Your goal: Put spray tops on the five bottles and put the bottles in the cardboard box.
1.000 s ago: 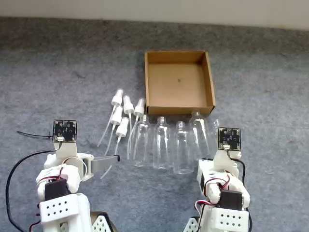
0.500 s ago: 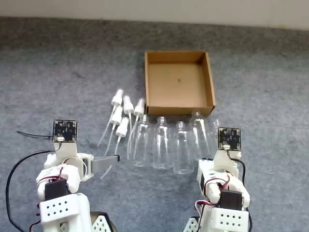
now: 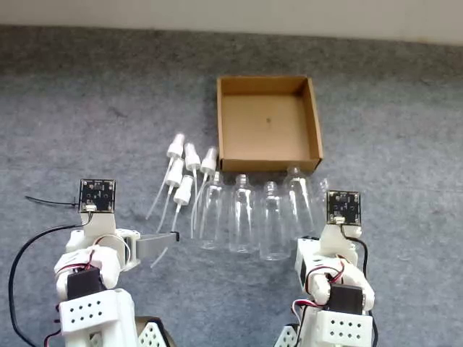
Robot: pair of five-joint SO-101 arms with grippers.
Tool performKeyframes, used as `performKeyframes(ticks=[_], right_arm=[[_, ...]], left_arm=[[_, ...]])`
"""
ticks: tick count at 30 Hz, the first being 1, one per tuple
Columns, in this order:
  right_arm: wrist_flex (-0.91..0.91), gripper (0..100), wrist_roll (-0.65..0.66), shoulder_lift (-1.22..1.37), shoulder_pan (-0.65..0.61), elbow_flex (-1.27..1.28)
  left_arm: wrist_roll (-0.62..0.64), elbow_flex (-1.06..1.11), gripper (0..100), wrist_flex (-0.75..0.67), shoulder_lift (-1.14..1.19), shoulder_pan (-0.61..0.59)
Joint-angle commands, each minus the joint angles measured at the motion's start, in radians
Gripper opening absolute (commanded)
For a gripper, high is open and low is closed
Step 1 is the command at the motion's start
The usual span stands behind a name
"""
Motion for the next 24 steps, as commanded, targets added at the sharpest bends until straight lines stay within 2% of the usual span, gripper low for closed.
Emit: performKeyframes(ticks=[1, 16, 24], right_arm=[[0.005, 0.5, 0.006, 0.002, 0.008, 0.137], [0.004, 0.5, 0.006, 0.002, 0.002, 0.14], [-0.036, 0.6, 0.006, 0.002, -0.045, 0.142]], left_arm=[[0.006, 0.015, 58, 0.003, -0.008, 0.002], [0.005, 0.015, 58, 0.003, -0.008, -0.001], [0.005, 0.015, 58, 0.003, -0.008, -0.001]])
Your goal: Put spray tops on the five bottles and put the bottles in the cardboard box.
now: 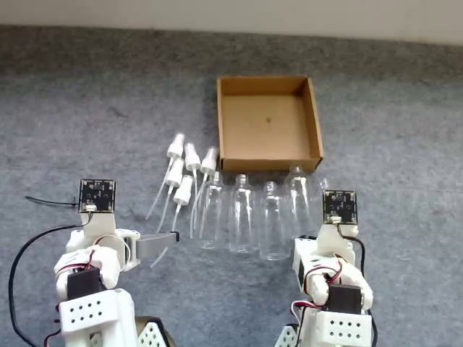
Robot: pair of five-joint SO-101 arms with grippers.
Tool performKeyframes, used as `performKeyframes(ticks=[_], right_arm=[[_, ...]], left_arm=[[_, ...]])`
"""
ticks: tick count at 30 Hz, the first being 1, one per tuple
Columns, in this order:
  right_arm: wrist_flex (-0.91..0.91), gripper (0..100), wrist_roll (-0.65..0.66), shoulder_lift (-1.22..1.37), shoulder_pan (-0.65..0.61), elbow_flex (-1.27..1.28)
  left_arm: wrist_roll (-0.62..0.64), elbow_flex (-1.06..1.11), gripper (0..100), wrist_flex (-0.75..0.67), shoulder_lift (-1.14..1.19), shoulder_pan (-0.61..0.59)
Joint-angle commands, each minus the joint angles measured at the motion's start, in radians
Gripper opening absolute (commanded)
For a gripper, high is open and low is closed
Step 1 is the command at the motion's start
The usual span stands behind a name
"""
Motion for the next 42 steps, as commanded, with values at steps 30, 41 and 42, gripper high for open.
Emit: performKeyframes(ticks=[30, 41, 42], right_arm=[[0.157, 7.9, 0.331, 0.074, 0.171, -0.354], [0.407, 11.5, 0.33, 0.868, 0.176, -1.079], [0.443, 13.0, 0.33, 0.938, 0.177, -1.158]], left_arm=[[0.005, 0.013, 58, 0.002, -0.008, -0.156], [0.005, 0.013, 58, 0.002, -0.008, -0.154], [0.005, 0.013, 58, 0.002, -0.008, -0.154]])
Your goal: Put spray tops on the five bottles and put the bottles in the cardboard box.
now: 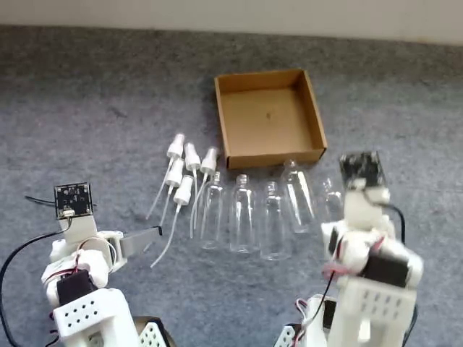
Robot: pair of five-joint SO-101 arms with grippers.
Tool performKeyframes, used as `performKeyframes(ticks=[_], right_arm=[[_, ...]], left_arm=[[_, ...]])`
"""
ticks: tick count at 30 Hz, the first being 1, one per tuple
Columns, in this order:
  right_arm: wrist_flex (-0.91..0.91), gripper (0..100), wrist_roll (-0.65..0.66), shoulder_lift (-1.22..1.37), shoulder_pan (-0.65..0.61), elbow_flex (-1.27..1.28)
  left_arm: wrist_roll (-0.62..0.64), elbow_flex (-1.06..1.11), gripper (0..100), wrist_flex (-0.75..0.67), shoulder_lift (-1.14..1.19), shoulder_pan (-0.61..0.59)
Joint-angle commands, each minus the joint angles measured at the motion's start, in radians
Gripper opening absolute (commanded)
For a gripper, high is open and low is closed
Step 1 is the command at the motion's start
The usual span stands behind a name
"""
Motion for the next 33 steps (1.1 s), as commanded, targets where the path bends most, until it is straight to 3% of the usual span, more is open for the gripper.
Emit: performKeyframes(ticks=[1, 6, 12, 24, 33], right_arm=[[0.124, 14.9, 0.012, 0.294, 0.013, -0.358], [0.182, 23.3, 0.037, 0.599, 0.008, -0.639], [0.208, 23.6, 0.127, 0.888, 0.013, -0.769], [0.03, 23.5, 0.169, 1.164, 0.03, -0.73], [-0.133, 23.5, 0.244, 1.234, 0.036, -0.526]], left_arm=[[0.005, 0.015, 58, 0.002, -0.008, 0.018], [0.005, 0.015, 58, 0.002, -0.008, 0.018], [0.005, 0.015, 58, 0.002, -0.008, 0.018], [0.005, 0.015, 58, 0.002, -0.008, 0.018], [0.005, 0.015, 58, 0.002, -0.008, 0.018]])
